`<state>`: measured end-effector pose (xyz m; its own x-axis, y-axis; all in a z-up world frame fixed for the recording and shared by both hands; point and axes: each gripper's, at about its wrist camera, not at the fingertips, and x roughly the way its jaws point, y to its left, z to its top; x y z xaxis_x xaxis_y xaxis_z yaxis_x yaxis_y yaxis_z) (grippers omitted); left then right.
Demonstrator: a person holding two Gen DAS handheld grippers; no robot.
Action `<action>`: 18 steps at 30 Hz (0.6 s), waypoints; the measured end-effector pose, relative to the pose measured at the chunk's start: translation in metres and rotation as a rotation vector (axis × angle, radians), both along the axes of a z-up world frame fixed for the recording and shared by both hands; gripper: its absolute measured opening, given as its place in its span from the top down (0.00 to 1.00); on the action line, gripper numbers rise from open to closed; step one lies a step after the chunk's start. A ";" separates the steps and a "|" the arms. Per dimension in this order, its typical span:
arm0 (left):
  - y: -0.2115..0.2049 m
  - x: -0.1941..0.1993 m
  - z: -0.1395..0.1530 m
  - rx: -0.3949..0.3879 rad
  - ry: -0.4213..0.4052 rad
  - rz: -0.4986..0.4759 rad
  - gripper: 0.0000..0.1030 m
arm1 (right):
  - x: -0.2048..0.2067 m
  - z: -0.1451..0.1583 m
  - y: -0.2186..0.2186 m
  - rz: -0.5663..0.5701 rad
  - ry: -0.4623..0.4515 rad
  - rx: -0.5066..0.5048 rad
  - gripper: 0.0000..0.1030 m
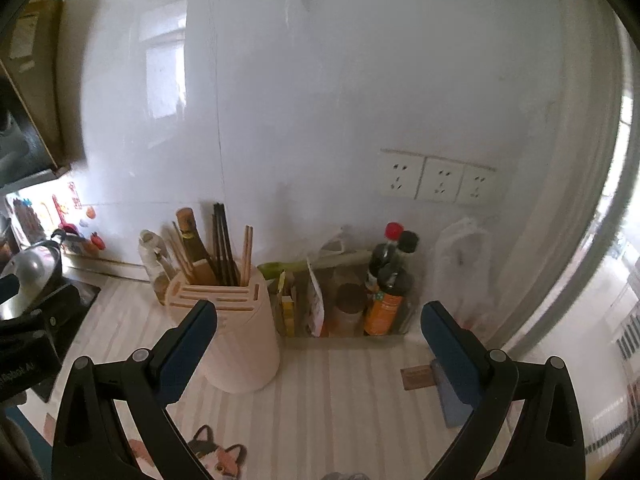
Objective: Organize utensils
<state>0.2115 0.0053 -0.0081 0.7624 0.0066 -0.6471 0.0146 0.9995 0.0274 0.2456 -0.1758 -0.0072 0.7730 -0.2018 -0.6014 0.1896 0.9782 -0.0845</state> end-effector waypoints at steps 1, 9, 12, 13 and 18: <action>0.003 -0.007 0.003 -0.003 -0.005 -0.006 0.00 | -0.009 0.005 0.003 -0.007 -0.008 -0.006 0.00; 0.027 -0.084 0.037 0.012 -0.041 -0.077 0.00 | -0.100 0.043 0.037 -0.041 -0.053 0.000 0.00; 0.033 -0.104 0.045 0.007 -0.028 -0.084 0.00 | -0.128 0.055 0.049 -0.044 -0.044 0.010 0.00; 0.035 -0.110 0.047 0.002 -0.019 -0.085 0.00 | -0.135 0.058 0.052 -0.044 -0.042 0.014 0.00; 0.037 -0.131 0.055 -0.004 0.008 -0.084 0.00 | -0.167 0.075 0.059 -0.049 -0.025 0.023 0.00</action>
<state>0.0810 0.0425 0.0473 0.7551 -0.0600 -0.6528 0.0987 0.9949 0.0227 0.0785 -0.1168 0.0678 0.7776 -0.2263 -0.5866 0.2393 0.9693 -0.0567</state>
